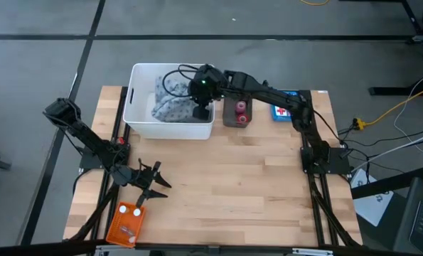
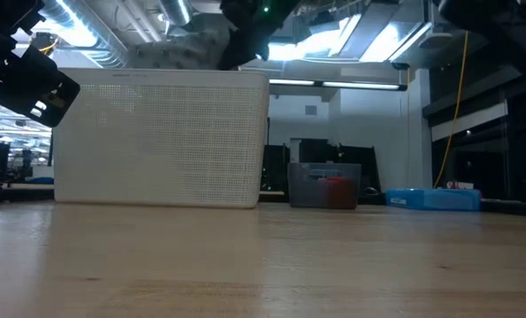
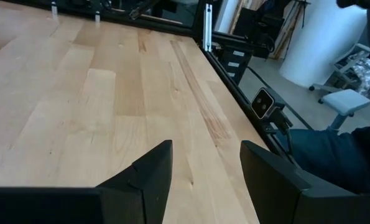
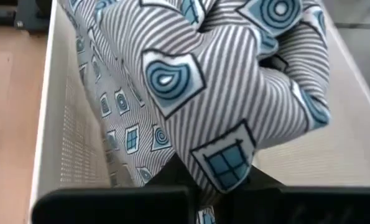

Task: Pick & place medical supplies in basket/bin
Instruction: Put the blue patient gown into the white bin, then return to Home Position

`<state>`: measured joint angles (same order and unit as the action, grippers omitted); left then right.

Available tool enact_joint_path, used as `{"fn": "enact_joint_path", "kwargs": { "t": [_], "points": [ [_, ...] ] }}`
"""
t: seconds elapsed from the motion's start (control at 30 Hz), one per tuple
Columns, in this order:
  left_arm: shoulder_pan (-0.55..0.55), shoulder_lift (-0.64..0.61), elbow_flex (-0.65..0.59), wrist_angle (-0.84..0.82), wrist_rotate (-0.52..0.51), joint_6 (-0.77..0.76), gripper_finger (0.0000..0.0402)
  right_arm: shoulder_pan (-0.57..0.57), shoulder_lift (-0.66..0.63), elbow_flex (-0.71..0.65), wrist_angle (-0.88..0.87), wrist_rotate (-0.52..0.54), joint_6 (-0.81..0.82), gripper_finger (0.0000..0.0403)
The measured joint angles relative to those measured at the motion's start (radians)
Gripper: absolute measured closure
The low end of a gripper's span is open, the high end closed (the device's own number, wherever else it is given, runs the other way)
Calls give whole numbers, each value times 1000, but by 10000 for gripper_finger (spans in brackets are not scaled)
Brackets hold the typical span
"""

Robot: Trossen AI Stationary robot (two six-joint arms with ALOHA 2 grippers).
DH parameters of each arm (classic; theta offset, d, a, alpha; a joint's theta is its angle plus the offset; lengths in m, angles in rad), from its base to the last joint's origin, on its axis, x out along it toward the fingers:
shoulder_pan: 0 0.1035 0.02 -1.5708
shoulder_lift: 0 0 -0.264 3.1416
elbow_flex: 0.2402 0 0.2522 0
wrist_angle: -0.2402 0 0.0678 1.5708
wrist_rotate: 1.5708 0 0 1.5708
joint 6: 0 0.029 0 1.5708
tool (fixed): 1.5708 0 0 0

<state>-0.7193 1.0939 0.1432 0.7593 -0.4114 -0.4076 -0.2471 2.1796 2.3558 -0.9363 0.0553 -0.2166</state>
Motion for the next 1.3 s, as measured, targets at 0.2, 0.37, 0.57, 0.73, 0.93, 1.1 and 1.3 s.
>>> {"fn": "enact_joint_path", "kwargs": {
  "t": [0.2,0.37,0.57,0.73,0.93,1.1,1.3],
  "points": [
    [0,0,0,0,0,0,215,-21,46,0,-5,-8,0,390],
    [0,0,0,0,0,0,215,-47,78,1,-3,-22,4,390],
    [0,0,0,0,-2,14,215,-67,103,1,-7,-55,0,390],
    [6,0,0,0,-14,27,215,-73,104,1,12,-73,-2,390],
    [29,0,0,0,4,26,215,-71,111,1,34,-174,-25,390],
    [34,0,0,0,12,14,215,-58,125,-1,100,-168,3,339],
    [34,0,0,0,18,11,215,-48,121,0,178,-50,25,182]
  ]
}}
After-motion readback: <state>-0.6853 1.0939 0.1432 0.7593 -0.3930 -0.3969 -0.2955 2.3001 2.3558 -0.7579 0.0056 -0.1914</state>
